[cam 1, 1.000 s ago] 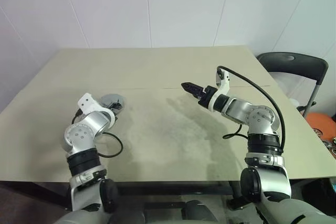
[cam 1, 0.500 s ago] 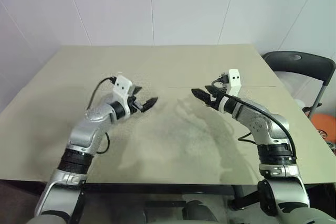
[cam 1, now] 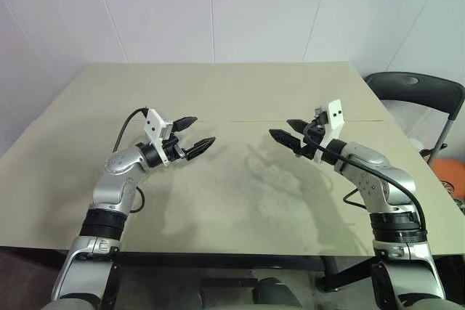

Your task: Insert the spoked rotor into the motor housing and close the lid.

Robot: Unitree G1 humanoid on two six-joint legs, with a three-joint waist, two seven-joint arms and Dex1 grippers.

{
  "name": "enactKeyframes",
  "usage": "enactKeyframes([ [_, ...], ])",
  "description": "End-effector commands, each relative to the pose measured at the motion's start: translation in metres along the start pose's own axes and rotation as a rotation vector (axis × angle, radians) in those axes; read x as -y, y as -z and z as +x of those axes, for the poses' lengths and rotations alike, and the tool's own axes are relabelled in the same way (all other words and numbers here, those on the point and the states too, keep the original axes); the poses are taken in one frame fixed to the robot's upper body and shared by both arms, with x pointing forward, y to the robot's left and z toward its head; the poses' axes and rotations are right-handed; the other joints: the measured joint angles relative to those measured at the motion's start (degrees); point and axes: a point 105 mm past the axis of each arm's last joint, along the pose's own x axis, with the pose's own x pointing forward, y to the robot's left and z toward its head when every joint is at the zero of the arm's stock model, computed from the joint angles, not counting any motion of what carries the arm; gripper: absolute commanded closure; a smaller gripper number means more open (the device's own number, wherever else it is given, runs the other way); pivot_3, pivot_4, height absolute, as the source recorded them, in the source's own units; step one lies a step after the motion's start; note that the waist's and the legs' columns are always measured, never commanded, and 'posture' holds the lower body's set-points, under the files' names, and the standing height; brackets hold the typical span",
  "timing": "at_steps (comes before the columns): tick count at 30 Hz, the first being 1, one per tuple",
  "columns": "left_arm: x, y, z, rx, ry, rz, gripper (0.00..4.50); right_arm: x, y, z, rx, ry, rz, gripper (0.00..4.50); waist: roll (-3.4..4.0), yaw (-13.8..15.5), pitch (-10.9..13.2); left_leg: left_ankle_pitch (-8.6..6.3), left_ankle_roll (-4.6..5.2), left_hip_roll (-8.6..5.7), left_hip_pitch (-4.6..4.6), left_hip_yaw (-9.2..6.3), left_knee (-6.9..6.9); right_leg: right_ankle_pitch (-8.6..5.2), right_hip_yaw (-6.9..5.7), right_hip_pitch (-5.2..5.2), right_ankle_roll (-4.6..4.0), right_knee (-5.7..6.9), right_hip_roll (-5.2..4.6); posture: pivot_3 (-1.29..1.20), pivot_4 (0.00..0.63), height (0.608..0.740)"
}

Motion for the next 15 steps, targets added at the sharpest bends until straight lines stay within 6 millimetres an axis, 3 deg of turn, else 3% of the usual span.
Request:
enactKeyframes([
  [1,-0.0053,-0.0104,-0.0027,0.037,-0.011,0.038,0.01,-0.0091,-0.0184,-0.0028,0.057,-0.037,-0.07,0.56,0.0,0.01,0.0,0.0,0.0,0.0,0.01,0.0,0.0,0.0,0.0,0.01,0.0,0.01,0.0,0.0,0.0,0.74],
  [15,-0.0038,-0.0031,0.0049,0.019,-0.026,0.058,0.01,-0.0031,-0.0209,-0.0089,0.039,0.004,-0.125,0.56,-0.01,0.12,0.0,0.0,0.0,0.0,0.02,-0.03,0.04,0.0,0.0,0.04,0.0,0.03,0.0,0.0,0.0,0.74],
])
